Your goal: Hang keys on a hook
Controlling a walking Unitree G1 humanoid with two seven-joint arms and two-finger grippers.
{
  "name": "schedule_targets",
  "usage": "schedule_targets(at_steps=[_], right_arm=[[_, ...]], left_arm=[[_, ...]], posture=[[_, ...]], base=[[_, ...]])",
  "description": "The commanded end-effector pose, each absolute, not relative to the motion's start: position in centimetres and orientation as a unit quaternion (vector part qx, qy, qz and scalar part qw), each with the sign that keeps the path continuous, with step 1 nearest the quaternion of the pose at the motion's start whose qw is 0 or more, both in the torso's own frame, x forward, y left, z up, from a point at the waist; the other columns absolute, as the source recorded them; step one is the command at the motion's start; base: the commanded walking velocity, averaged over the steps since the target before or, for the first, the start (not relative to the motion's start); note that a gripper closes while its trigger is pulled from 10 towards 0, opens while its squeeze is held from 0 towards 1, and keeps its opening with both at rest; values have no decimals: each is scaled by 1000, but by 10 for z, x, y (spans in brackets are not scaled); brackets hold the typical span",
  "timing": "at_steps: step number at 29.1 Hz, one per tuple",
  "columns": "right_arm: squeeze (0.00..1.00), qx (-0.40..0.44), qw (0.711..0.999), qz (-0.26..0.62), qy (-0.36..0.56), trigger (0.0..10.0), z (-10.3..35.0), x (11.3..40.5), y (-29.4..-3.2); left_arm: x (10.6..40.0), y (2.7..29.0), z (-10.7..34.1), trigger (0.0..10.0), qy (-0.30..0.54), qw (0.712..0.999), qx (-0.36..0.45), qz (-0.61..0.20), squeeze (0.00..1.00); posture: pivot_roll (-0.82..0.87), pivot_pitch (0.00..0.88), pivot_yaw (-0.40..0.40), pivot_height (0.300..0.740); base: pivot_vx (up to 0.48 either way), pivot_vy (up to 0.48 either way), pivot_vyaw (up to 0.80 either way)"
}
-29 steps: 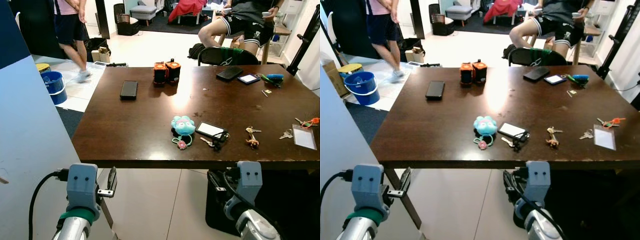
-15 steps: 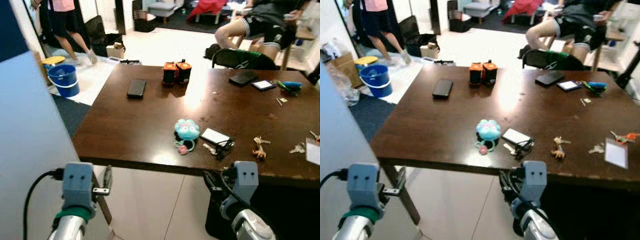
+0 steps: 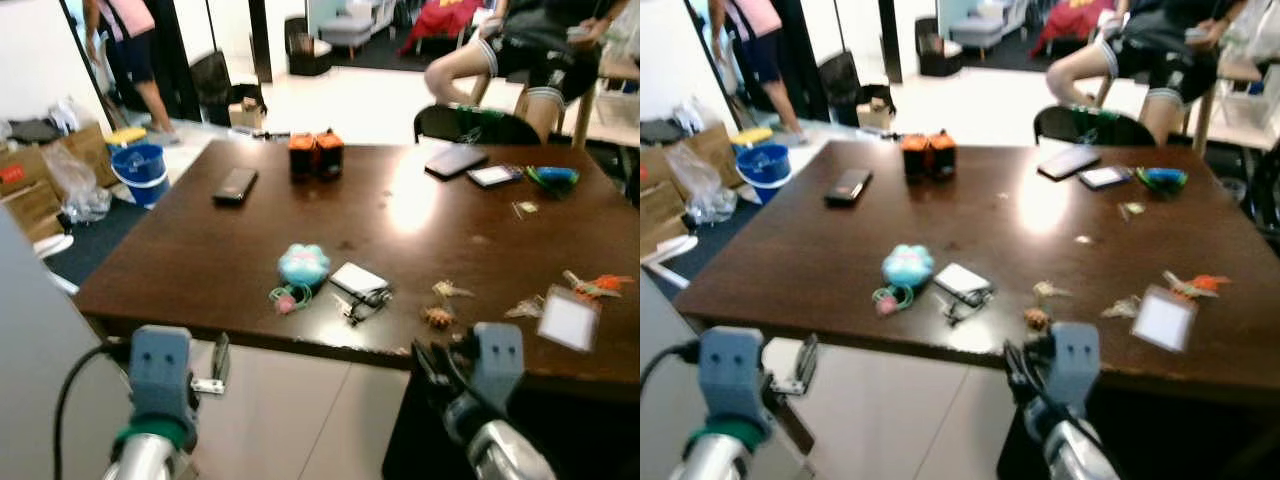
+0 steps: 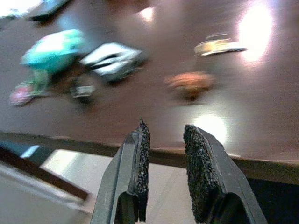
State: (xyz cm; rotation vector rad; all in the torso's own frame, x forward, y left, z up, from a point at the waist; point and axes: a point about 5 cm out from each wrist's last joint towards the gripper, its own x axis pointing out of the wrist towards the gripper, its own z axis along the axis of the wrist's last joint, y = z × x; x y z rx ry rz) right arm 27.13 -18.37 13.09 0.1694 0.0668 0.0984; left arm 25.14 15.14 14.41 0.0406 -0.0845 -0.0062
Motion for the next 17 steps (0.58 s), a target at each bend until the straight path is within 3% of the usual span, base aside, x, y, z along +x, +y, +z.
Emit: schedule_targets(at_steps=[1, 14, 17], right_arm=[[0, 100, 993, 56, 32, 10000, 131, 271, -178], [0, 109, 992, 54, 30, 10000, 132, 269, -177], [0, 112, 992, 53, 30, 10000, 132, 269, -177]], left_arm=[[249, 161, 141, 10000, -32, 999, 27, 12, 0], [248, 161, 142, 10000, -33, 999, 30, 7, 0], [248, 157, 147, 10000, -37, 999, 10, -3, 0]], posture=[[-123, 90, 144, 740], [-117, 97, 154, 740], [-116, 98, 156, 740]], base=[[0, -480, 0], [0, -448, 0], [0, 0, 0]])
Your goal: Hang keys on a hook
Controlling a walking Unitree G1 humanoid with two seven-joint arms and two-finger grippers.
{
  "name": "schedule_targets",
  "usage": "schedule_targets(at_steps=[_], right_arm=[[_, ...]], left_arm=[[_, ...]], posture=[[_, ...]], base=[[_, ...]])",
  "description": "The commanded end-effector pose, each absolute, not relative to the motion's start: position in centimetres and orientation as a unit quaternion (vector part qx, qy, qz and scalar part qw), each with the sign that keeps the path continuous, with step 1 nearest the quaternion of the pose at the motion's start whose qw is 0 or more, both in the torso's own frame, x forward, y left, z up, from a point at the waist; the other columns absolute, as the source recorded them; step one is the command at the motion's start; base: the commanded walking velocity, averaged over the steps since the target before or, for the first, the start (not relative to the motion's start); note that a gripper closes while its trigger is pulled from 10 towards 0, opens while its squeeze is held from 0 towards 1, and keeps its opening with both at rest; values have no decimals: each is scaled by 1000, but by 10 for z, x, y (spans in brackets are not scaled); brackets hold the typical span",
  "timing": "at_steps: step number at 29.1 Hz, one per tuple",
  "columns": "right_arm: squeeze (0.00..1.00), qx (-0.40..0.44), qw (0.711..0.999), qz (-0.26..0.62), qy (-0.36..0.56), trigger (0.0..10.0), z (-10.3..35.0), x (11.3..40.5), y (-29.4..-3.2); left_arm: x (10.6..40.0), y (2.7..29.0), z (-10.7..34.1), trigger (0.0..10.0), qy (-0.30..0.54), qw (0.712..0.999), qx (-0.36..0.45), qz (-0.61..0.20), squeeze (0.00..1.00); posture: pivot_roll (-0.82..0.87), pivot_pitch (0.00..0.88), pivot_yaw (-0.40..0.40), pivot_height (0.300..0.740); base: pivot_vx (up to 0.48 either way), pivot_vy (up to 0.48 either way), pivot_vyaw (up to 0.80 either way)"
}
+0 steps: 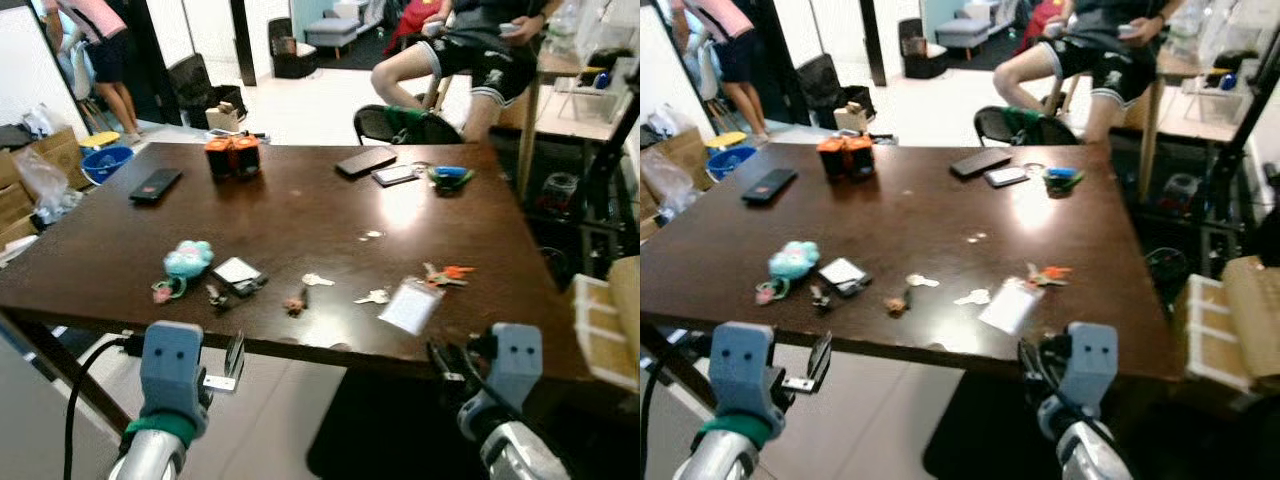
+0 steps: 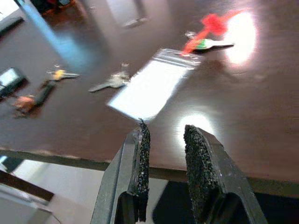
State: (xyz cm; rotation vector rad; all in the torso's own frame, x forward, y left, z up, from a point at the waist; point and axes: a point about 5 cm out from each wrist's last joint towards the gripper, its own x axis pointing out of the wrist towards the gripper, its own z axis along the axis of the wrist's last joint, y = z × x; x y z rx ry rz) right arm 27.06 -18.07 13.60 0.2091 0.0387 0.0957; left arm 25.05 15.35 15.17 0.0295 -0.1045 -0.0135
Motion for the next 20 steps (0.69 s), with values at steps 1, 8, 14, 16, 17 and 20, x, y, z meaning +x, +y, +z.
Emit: schedule_targets(at_steps=[1, 8, 14, 16, 17, 20], right_arm=[[0, 113, 992, 53, 29, 10000, 132, 268, -177], [0, 118, 991, 52, 29, 10000, 132, 267, -176], [0, 121, 991, 51, 30, 10000, 132, 266, -176], [0, 121, 991, 51, 30, 10000, 132, 266, -176], [0, 121, 991, 51, 30, 10000, 132, 266, -176], [0, 122, 991, 50, 30, 10000, 131, 266, -176]], left_arm=[[248, 153, 151, 10000, -48, 999, 5, -16, 0], [246, 144, 156, 10000, -61, 997, 15, -48, 0], [245, 145, 157, 10000, -66, 996, 17, -49, 0], [245, 144, 159, 10000, -77, 995, 25, -54, 0], [245, 144, 159, 10000, -77, 995, 25, -54, 0], [244, 144, 157, 10000, -66, 996, 22, -58, 0]], posture=[[-116, 98, 156, 740], [-112, 102, 162, 740], [-111, 104, 166, 740], [-111, 104, 166, 740], [-111, 104, 166, 740], [-112, 103, 170, 740]], base=[[0, 480, 0], [0, 480, 0], [0, 480, 0], [0, 240, 0], [0, 0, 0], [0, 0, 0]])
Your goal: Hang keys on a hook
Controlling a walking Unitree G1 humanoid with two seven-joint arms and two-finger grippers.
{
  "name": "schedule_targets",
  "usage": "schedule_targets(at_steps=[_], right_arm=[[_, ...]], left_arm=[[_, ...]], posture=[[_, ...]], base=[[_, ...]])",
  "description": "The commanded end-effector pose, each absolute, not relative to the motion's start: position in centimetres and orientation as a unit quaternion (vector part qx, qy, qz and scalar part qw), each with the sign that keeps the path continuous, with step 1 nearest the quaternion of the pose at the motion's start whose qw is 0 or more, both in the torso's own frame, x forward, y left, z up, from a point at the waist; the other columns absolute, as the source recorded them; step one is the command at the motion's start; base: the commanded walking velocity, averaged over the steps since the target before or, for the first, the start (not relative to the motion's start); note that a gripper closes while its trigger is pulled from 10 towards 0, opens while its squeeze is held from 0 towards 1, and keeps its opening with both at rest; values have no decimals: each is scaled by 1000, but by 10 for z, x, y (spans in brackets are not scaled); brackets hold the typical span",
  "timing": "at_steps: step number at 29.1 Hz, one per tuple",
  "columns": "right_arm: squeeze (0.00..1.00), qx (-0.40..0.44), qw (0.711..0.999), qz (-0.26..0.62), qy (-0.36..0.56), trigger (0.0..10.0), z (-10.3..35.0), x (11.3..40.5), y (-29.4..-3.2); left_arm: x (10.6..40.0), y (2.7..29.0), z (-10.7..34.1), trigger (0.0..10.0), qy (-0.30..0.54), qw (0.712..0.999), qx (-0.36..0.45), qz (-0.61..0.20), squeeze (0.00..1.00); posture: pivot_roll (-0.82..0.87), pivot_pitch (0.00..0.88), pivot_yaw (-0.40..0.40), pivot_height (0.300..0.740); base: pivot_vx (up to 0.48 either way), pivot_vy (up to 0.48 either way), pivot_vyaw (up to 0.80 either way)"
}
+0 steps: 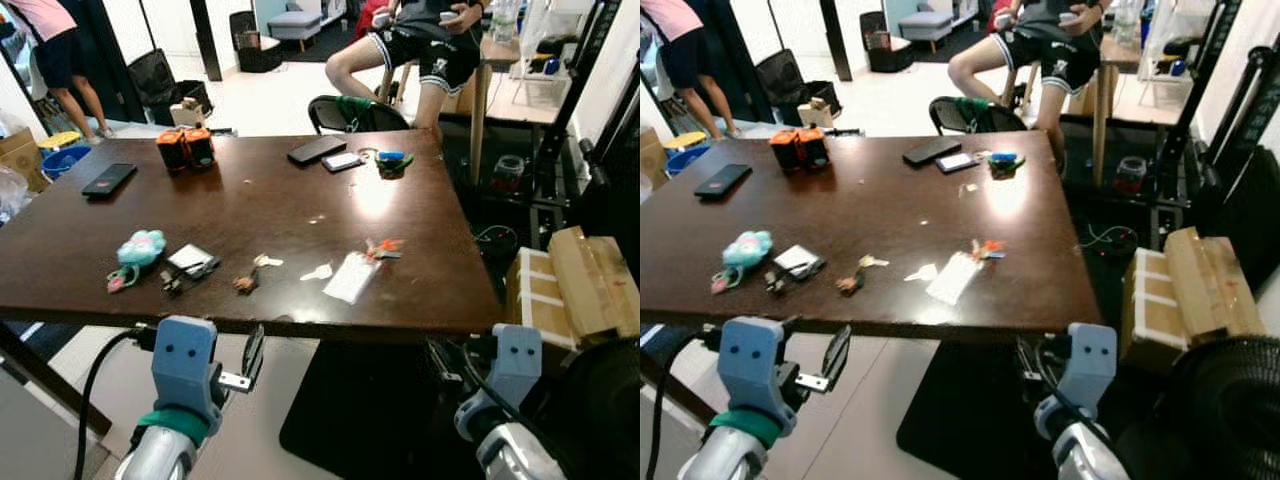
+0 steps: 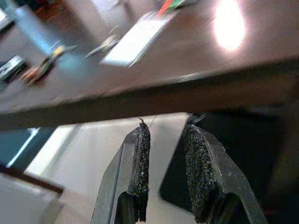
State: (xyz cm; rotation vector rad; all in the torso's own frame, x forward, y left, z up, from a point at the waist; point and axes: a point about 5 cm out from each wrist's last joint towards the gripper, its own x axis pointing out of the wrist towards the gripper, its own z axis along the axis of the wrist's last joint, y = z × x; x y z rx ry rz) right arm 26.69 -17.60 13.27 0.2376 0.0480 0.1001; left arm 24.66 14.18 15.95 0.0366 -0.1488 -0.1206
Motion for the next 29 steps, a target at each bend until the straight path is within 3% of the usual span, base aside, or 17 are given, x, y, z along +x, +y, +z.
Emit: schedule_targets(at_steps=[1, 20, 29], right_arm=[[0, 122, 991, 50, 30, 10000, 131, 266, -176], [0, 114, 992, 50, 33, 10000, 130, 266, -177], [0, 55, 994, 78, 43, 10000, 132, 275, -176]], left_arm=[[244, 144, 157, 10000, -66, 996, 22, -58, 0], [247, 155, 151, 10000, -48, 998, 21, -29, 0], [251, 155, 147, 10000, -44, 999, 13, 0, 0]], posture=[[-112, 103, 170, 740], [-117, 87, 168, 740], [-135, 81, 87, 740]], base=[[0, 0, 0], [0, 0, 0], [0, 0, 0]])
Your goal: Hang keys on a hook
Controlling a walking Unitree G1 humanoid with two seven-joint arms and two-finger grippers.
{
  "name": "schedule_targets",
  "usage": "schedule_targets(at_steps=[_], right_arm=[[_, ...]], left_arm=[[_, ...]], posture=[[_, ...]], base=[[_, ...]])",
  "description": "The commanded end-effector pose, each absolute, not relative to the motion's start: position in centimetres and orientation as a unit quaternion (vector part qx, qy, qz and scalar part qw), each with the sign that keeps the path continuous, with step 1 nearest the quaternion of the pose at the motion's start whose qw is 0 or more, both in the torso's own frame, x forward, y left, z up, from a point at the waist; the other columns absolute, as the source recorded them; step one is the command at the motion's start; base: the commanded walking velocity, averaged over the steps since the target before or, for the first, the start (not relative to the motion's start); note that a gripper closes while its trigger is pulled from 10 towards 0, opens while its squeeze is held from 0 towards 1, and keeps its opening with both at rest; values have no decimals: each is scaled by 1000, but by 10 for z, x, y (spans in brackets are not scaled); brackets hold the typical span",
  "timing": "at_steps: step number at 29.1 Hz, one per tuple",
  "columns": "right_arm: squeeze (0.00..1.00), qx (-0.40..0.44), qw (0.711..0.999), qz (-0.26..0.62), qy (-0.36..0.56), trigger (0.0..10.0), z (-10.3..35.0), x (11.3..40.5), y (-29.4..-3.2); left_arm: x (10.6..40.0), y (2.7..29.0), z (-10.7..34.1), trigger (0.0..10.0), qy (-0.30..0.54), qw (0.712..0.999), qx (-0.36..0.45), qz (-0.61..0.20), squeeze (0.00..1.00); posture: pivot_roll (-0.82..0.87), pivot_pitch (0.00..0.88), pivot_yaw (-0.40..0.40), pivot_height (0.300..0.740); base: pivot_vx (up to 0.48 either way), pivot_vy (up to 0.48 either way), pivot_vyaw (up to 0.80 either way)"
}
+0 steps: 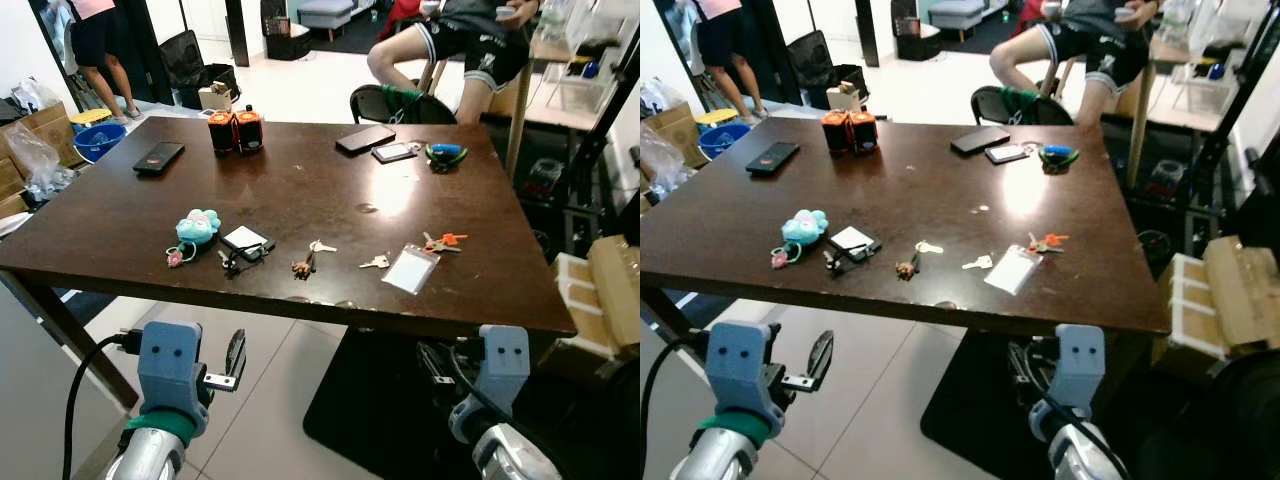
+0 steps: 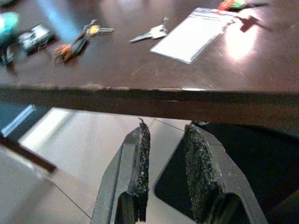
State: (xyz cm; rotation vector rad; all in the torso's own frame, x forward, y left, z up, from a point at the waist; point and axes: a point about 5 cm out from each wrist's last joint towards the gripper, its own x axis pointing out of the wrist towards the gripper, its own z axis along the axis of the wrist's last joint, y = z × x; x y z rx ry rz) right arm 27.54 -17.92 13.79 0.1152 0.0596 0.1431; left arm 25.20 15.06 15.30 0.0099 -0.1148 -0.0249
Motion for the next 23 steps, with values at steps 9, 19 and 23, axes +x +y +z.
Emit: schedule_targets(at_steps=[9, 19, 23], right_arm=[[0, 3, 994, 103, 21, 10000, 148, 314, -176], [0, 11, 997, 76, 27, 10000, 149, 322, -185], [0, 6, 997, 75, 26, 10000, 150, 321, -186]], left_arm=[[246, 143, 148, 10000, -36, 998, 43, -14, 0], [248, 149, 152, 10000, -45, 999, 28, 8, 0], [249, 159, 149, 10000, -39, 998, 13, 43, 0]], posture=[[-76, 74, 17, 740], [-75, 81, 41, 740], [-93, 90, 61, 740]], base=[[0, 0, 0], [0, 0, 0], [0, 0, 0]])
